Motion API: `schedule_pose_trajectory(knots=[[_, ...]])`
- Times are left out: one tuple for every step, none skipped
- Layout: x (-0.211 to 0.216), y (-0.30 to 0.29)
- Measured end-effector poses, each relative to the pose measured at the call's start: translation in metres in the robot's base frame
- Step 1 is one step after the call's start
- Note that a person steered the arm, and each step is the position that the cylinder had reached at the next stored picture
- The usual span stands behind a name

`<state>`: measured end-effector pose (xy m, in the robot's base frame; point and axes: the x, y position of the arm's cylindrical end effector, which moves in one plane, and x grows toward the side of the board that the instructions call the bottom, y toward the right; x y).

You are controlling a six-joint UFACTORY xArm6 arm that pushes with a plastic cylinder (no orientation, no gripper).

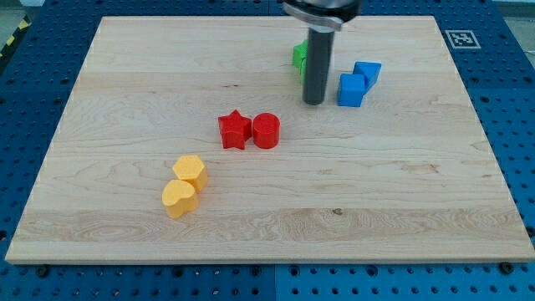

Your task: Place the blue blocks to the bottom right of the green blocks

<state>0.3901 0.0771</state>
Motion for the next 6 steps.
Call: schedule_pose_trajectory(knots=[[0.000,0.035],[0.000,0.061],[0.000,0.062],[0.016,0.062],[0.080,0.063],[0.127,0.064]])
